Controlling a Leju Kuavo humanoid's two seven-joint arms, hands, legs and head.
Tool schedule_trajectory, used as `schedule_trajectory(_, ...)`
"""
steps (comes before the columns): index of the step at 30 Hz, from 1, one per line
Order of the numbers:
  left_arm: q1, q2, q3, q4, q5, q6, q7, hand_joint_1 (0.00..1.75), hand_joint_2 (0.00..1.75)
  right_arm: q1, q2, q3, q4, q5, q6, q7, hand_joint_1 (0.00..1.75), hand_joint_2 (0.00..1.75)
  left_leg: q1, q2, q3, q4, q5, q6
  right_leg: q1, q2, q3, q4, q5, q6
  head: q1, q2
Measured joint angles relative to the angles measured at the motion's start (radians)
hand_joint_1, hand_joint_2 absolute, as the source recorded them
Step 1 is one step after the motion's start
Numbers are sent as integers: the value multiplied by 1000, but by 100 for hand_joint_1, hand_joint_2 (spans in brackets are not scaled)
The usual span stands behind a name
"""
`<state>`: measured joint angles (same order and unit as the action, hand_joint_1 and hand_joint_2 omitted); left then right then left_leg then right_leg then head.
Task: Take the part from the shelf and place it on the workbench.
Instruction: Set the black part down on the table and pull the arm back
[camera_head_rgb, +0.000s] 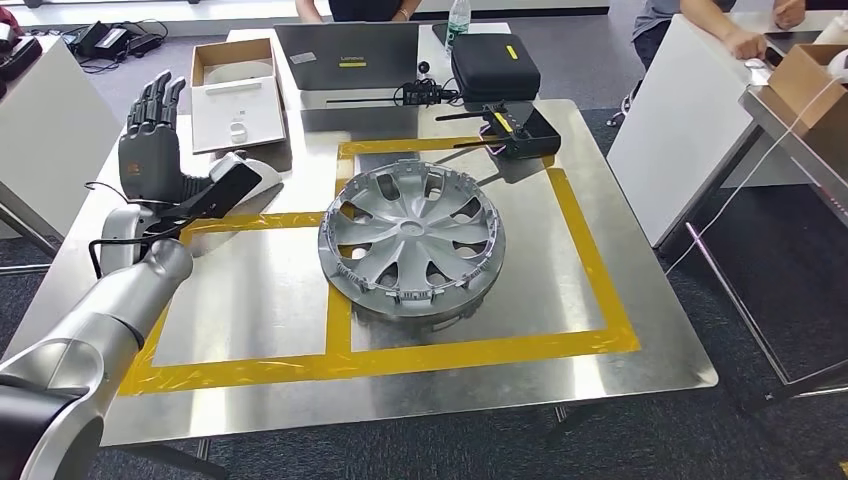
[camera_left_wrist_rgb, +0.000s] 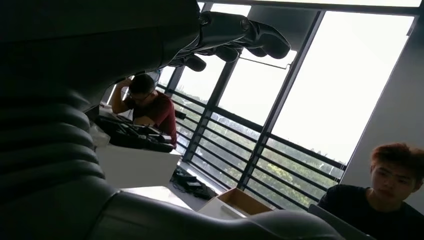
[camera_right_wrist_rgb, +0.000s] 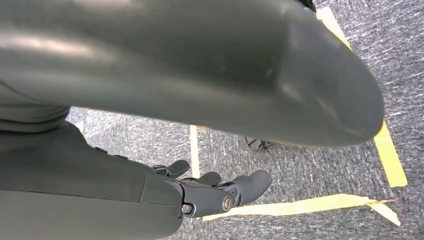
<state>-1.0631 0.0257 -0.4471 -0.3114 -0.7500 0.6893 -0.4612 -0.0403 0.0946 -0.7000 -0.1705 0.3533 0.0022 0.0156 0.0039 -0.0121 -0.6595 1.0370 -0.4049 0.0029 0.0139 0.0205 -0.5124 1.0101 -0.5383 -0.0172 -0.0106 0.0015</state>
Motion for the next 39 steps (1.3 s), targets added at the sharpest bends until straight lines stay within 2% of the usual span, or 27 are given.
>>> schedule_trajectory(4,-9,-10,65,-102,-158,12,-79,0,0,1,0,0,0,1,-3,8,0,0,-2,-1,0,1,-1,2,-1,0,1,-2,0,2,0,0)
schedule_trajectory(7,-9,-34,161,-206,-217,12,-181,0,0,1,0,0,0,2,-7,15,0,0,-5,-1,2,-3,0,12,-3,0,2,-7,3,13,0,0)
schedule_trajectory(9,-10,-56,205,-277,-223,12,-219,0,0,0,-1,0,0,2,-8,16,0,0,1,3,11,-22,8,19,-3,-2,-4,15,-14,21,2,0)
schedule_trajectory(10,-11,-64,219,-305,-221,12,-227,0,0,0,-1,0,0,2,-9,16,0,0,5,7,15,-30,12,22,-4,-4,-19,49,-38,26,4,0)
schedule_trajectory(12,-10,-76,236,-350,-204,13,-233,0,0,1,-1,0,0,2,-9,16,0,0,7,12,16,-36,16,23,-14,-6,-78,174,-105,36,8,0)
schedule_trajectory(13,-7,-83,240,-369,-191,13,-234,0,0,1,-1,0,0,2,-9,16,0,0,8,14,14,-36,17,22,-20,-7,-109,236,-129,42,8,0)
schedule_trajectory(14,-4,-90,241,-386,-177,13,-235,0,0,1,-1,0,0,2,-9,15,0,0,10,14,11,-34,18,19,-27,-7,-128,272,-134,48,8,0)
schedule_trajectory(15,-1,-97,240,-401,-167,13,-235,0,0,1,-1,0,0,2,-9,14,0,0,14,14,7,-32,20,15,-33,-8,-129,269,-117,54,8,0)
schedule_trajectory(16,1,-104,239,-413,-160,13,-236,0,0,1,-1,0,0,1,-9,13,0,0,19,14,3,-28,22,9,-40,-10,-109,225,-84,62,8,0)
schedule_trajectory(18,4,-117,236,-431,-149,13,-238,0,0,-1,1,0,0,0,-8,11,0,0,29,13,-8,-16,24,-8,-50,-14,-43,92,-19,78,10,0)
schedule_trajectory(19,5,-123,233,-437,-144,12,-238,0,0,-2,3,0,0,-1,-6,9,0,0,30,11,-12,-10,25,-18,-52,-13,-24,52,1,77,11,0)
schedule_trajectory(20,6,-128,229,-442,-139,12,-239,0,0,-3,5,-1,0,-2,-5,6,0,0,29,9,-16,-5,28,-28,-51,-10,-19,34,6,70,13,0)
schedule_trajectory(23,8,-133,222,-447,-124,12,-240,0,0,-5,7,-1,0,-4,-2,-2,0,0,29,7,-23,-9,40,-53,-49,-6,-39,39,10,34,13,0)
schedule_trajectory(24,9,-133,221,-447,-120,12,-240,0,0,-6,7,-1,0,-4,-2,-3,0,0,31,8,-30,0,27,-58,-49,-7,-46,39,17,23,12,0)
schedule_trajectory(25,9,-133,220,-447,-115,12,-240,0,0,-6,7,-1,0,-5,-2,-3,0,0,32,9,-44,29,-1,-61,-48,-8,-54,39,25,14,11,0)
schedule_trajectory(26,9,-132,218,-446,-111,12,-240,0,0,-6,7,-1,0,-5,-2,-3,0,0,31,10,-63,78,-41,-61,-47,-8,-62,39,33,8,10,0)
schedule_trajectory(28,10,-132,215,-444,-105,12,-240,0,0,-6,7,-1,0,-5,-2,-3,0,0,27,10,-107,217,-128,-58,-40,-9,-80,40,47,0,8,0)
schedule_trajectory(29,11,-132,213,-442,-103,12,-240,0,0,-5,7,-1,0,-5,-2,-2,0,0,23,10,-116,266,-149,-55,-36,-9,-88,40,53,-2,8,0)
schedule_trajectory(30,13,-132,211,-441,-102,12,-240,0,0,-5,7,-1,0,-5,-2,-2,0,0,20,10,-108,284,-154,-50,-32,-9,-96,40,59,-3,8,0)
schedule_trajectory(31,13,-132,209,-439,-101,12,-240,0,0,-5,7,-1,0,-4,-2,-1,0,0,16,10,-78,257,-142,-42,-27,-9,-102,40,64,-4,7,0)
schedule_trajectory(33,10,-134,207,-439,-100,12,-240,0,0,-6,8,-1,0,-4,-2,1,0,0,4,9,19,126,-111,-19,-20,-8,-110,41,73,-3,8,0)
schedule_trajectory(34,8,-135,206,-439,-100,12,-240,0,0,-6,9,-1,0,-4,-2,2,0,0,-3,11,59,67,-99,-12,-19,-8,-111,40,77,0,8,0)
schedule_trajectory(35,5,-136,205,-438,-99,12,-240,0,0,-6,10,-1,0,-4,-2,3,0,0,-8,11,84,29,-94,-7,-19,-9,-112,39,81,4,8,0)
schedule_trajectory(37,2,-138,202,-436,-95,12,-240,0,0,-7,11,-1,0,-5,2,2,0,0,-14,13,93,7,-85,-3,-22,-10,-112,35,89,16,7,0)
schedule_trajectory(39,0,-137,198,-434,-91,12,-240,0,0,-7,11,-2,0,-4,6,-1,0,0,-10,15,90,-8,-73,9,-23,-11,-117,40,84,28,8,0)
